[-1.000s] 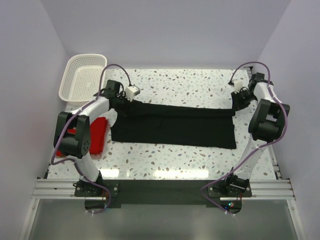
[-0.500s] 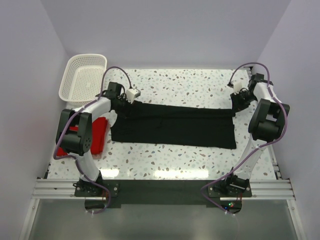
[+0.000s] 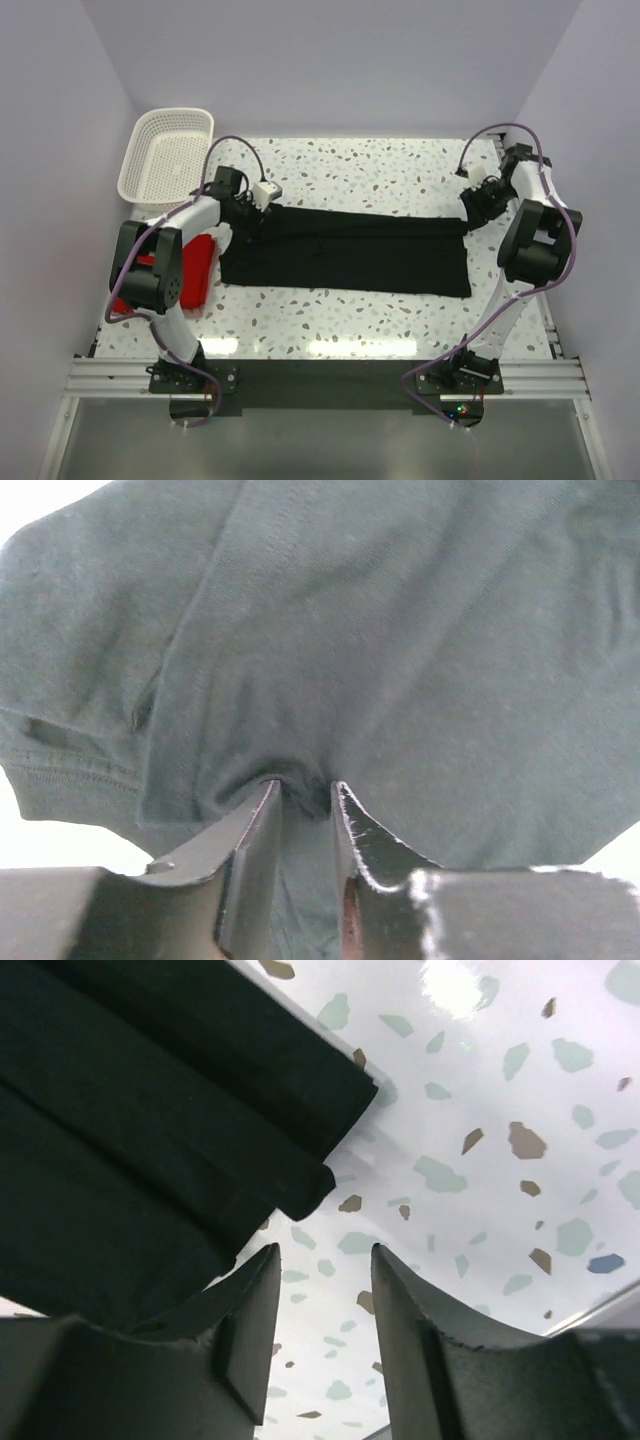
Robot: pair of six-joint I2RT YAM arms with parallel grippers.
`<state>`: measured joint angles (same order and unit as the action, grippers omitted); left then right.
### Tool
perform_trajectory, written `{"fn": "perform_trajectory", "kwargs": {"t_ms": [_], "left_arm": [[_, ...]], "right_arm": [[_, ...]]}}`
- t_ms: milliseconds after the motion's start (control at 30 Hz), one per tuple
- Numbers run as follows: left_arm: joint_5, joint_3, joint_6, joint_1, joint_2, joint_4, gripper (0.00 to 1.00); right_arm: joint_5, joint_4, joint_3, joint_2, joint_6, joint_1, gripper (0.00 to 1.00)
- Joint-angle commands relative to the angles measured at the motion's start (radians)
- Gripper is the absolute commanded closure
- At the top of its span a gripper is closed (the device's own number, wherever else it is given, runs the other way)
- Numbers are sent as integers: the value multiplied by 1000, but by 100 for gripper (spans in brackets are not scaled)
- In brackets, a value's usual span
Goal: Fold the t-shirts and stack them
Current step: Fold the tshirt
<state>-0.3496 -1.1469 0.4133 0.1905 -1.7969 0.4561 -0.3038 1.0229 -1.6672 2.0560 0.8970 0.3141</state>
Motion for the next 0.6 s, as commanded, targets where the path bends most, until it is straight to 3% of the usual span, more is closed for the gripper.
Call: {"fn": "perform_trajectory", "kwargs": {"t_ms": [0,233,567], "left_arm": [[-43,0,54,-8,91,19,66],[-150,-128,156,13,110,79,50],[-180,-463,242,197,-185,191,45]], "right_arm": [[-38,78,-101,-47,16,0,53],[-43,147,-184,9,13,-70,51],[37,155,-242,136,31,-142,48]]}}
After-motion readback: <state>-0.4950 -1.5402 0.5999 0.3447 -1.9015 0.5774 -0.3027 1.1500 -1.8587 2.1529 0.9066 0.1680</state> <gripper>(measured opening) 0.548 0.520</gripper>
